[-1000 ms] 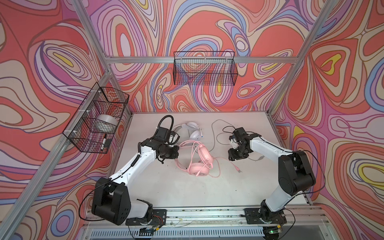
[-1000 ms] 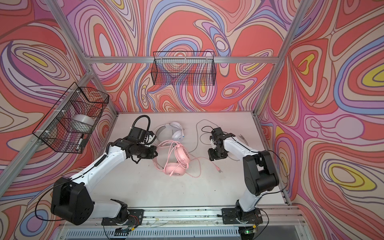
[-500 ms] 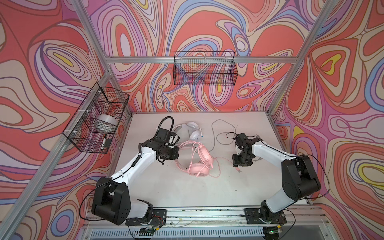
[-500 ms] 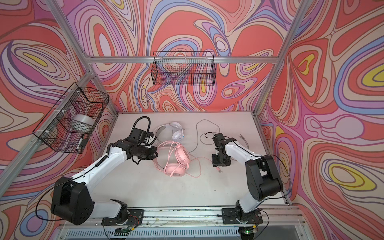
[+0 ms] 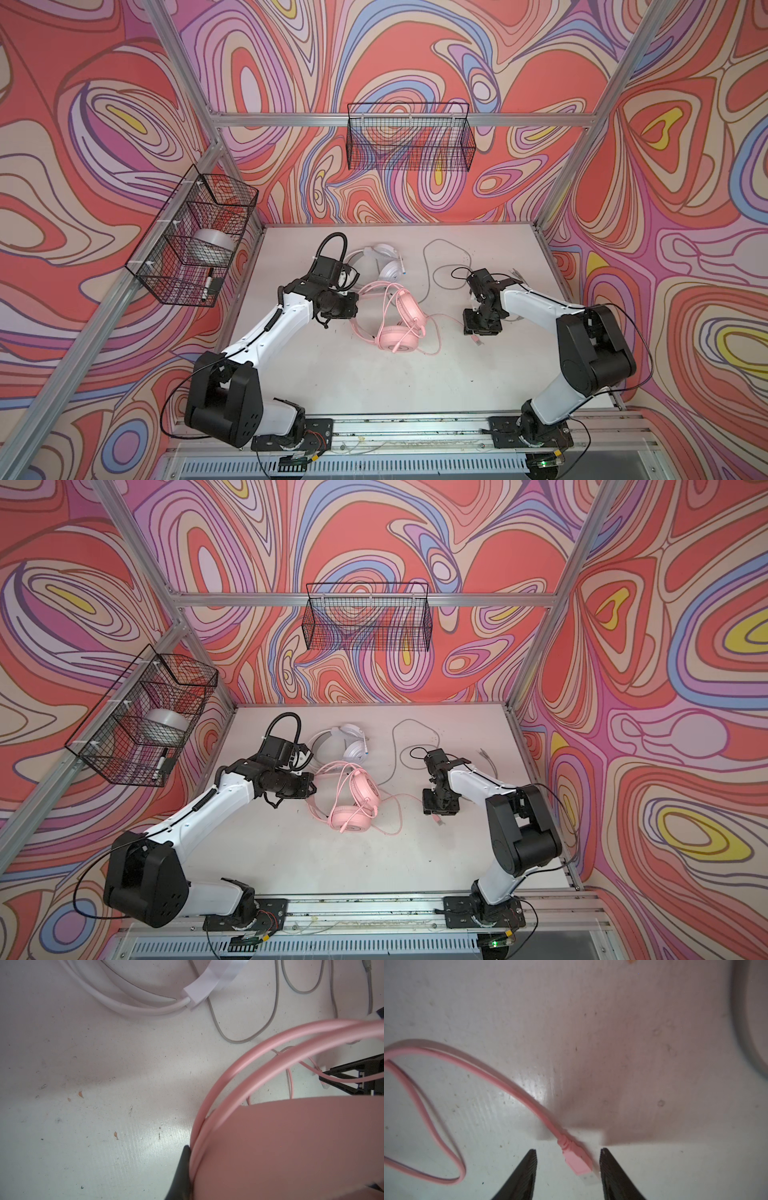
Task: Wrap the headphones
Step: 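Move the right gripper along the loose pink cable to its USB plug, then grasp the pink USB plug with the right gripper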
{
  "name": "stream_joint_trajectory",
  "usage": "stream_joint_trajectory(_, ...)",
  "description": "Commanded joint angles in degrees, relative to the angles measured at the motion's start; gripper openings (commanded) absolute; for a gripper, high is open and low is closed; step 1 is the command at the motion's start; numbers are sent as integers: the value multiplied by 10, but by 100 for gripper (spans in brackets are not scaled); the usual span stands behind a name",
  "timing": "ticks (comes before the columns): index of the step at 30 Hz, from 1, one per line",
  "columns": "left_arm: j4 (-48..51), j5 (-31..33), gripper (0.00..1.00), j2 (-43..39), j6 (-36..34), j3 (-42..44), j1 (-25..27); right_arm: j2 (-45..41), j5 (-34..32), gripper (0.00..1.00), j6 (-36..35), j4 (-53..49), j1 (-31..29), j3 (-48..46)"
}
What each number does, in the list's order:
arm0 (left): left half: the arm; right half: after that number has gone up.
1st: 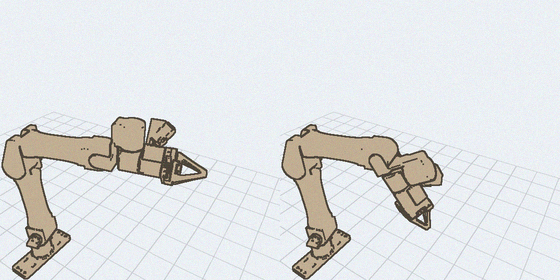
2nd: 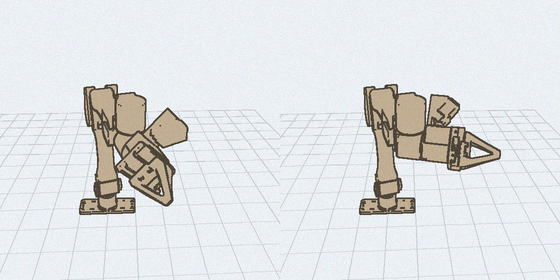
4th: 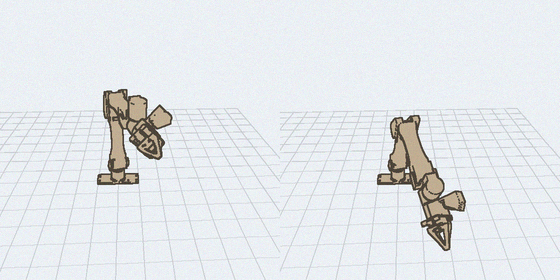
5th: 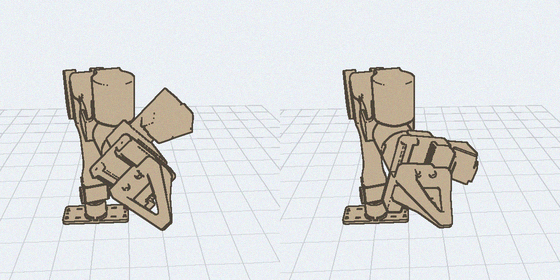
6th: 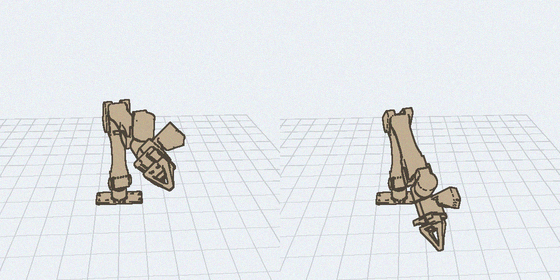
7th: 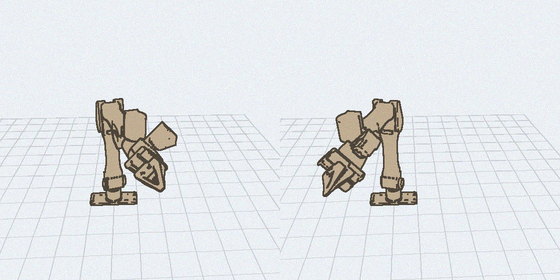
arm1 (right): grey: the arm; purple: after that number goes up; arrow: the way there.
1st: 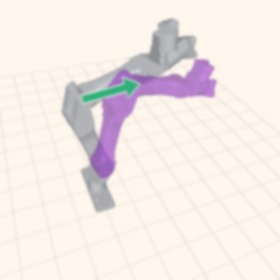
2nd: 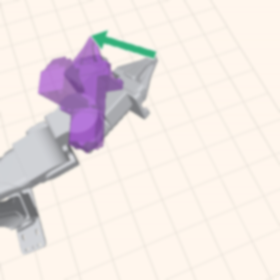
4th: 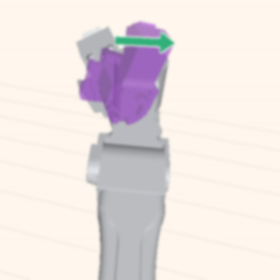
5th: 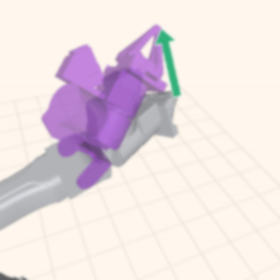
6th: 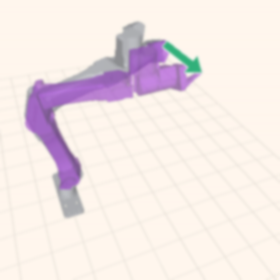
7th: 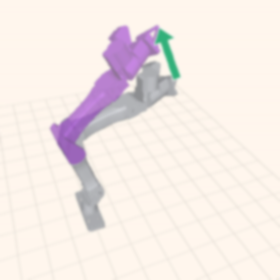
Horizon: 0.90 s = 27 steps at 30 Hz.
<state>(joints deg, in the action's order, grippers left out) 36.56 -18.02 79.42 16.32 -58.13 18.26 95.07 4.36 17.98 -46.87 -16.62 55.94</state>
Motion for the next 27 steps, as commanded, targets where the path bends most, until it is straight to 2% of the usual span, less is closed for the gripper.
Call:
stream_joint_trajectory(1,-18,-26,0,1,9,-3,-4,5,12,50,9,5,-1,-12)
stream_joint_trajectory(6,-24,-26,0,4,11,-4,-4,4,18,49,20,15,-1,-29)
stream_joint_trajectory(13,-26,-26,0,13,10,-7,-4,28,20,40,25,24,-9,-31)
stream_joint_trajectory(19,-23,-25,0,14,13,-10,-7,18,7,19,23,25,-32,-24)
stream_joint_trajectory(27,-23,-19,0,14,34,-21,-18,-66,32,6,-14,14,-43,-14)
